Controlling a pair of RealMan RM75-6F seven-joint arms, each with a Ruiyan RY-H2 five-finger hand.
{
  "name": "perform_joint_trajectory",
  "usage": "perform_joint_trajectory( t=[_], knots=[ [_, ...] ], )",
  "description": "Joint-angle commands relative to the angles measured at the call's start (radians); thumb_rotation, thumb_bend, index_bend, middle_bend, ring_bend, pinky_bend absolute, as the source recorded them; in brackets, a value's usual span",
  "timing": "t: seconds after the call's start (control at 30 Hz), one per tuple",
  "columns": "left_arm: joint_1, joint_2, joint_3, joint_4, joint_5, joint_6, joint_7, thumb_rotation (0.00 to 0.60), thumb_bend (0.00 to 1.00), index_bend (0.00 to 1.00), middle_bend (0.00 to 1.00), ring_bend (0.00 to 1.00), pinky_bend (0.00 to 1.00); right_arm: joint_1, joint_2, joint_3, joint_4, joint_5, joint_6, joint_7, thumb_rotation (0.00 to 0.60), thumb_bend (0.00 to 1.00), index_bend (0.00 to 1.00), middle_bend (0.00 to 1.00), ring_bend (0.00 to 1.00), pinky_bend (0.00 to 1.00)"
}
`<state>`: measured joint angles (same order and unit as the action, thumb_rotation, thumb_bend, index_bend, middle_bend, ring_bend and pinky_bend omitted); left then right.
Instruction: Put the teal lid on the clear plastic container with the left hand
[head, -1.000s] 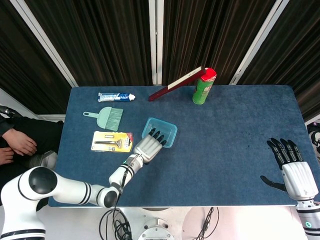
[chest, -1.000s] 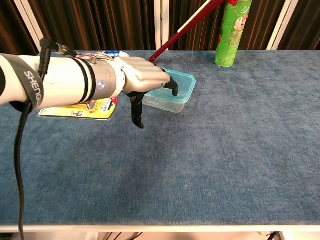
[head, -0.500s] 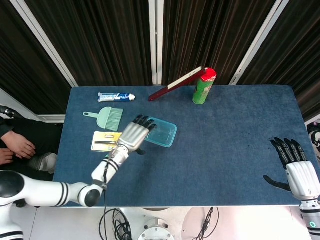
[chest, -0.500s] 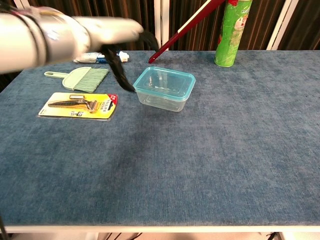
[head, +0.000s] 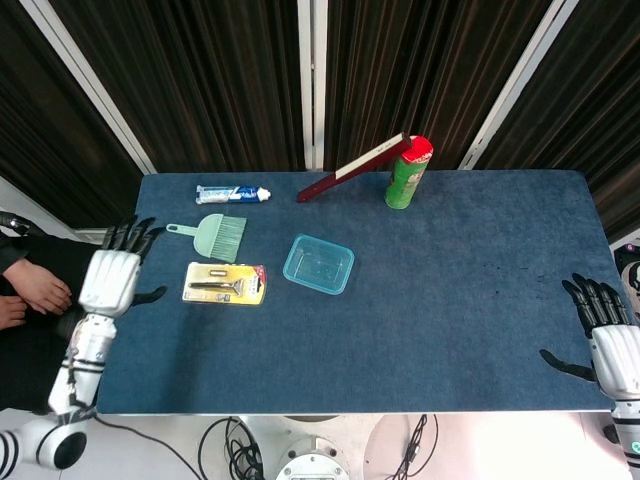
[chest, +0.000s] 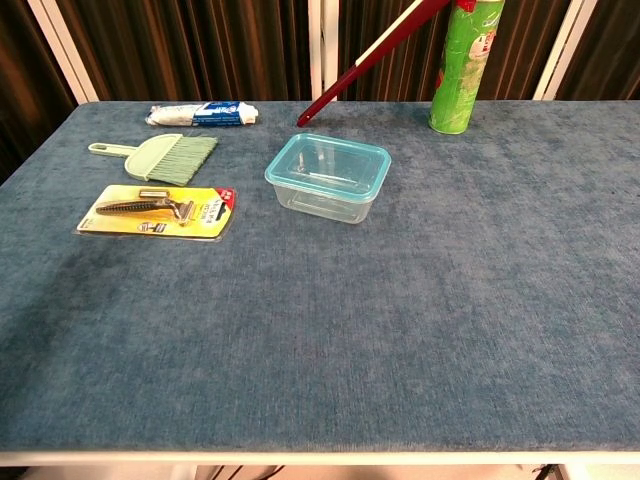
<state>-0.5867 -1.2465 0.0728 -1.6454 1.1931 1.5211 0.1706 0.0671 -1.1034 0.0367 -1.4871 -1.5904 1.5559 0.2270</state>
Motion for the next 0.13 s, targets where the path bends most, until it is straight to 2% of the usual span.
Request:
perform_joint_trajectory(
  t=[0.03, 0.13],
  knots=[
    [0.135, 0.017, 0.073, 0.036, 0.070, 0.098, -0.016, 0.600, 0.05, 0.16, 0.09, 0.00, 0.00, -0.010, -0.013, -0.014, 0.008, -0.012, 0.006, 0.024, 0.600, 0.03, 0.00, 0.00, 0.00, 0.00],
    [0.202, 0.010, 0.091, 0.034, 0.080, 0.132, 0.007, 0.600, 0.05, 0.14, 0.09, 0.00, 0.00, -0.011, -0.025, -0.020, 0.021, -0.010, -0.003, 0.033, 0.600, 0.04, 0.00, 0.00, 0.00, 0.00]
  ],
)
